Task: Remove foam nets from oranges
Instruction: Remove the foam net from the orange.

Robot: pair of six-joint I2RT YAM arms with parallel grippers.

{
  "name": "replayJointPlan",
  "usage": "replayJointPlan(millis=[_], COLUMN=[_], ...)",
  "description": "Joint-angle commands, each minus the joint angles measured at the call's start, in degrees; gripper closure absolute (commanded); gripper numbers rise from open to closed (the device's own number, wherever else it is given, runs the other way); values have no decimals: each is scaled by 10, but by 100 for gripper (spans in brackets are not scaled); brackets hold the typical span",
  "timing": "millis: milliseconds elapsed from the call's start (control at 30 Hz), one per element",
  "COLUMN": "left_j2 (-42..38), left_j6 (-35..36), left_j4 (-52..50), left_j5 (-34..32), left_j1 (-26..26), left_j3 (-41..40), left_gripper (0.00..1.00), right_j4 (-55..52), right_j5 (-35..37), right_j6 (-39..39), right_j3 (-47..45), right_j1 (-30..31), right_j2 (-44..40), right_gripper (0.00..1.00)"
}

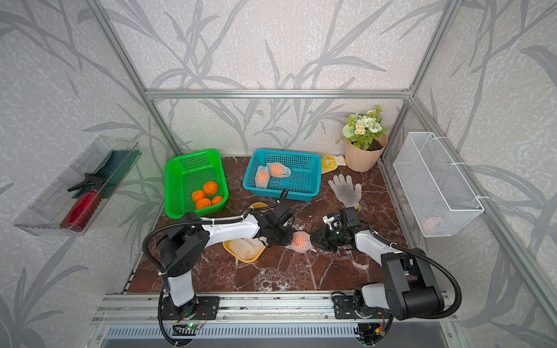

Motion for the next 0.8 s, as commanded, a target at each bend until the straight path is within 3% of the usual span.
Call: replayJointPlan(millis=[0, 467, 700, 767], left_j2=[34, 51, 64, 65], left_j6=[14, 33, 43, 44], left_j4=[-50, -87, -99, -99], left_j5=[0, 3, 16, 18], left_j1=[-1, -2, -3, -4], left_j3=[21, 53, 77, 79], left_gripper=[91, 92, 93, 93], right_j4=[0, 59, 106, 121], right_j5=[-13, -46, -55, -57], right_j6=[2, 37, 60, 64], right_j3=[-8, -52, -59, -62], right_j1=[2, 5, 18, 20], right_j2=[-20, -35, -12, 0], right_gripper=[71, 52, 33, 32])
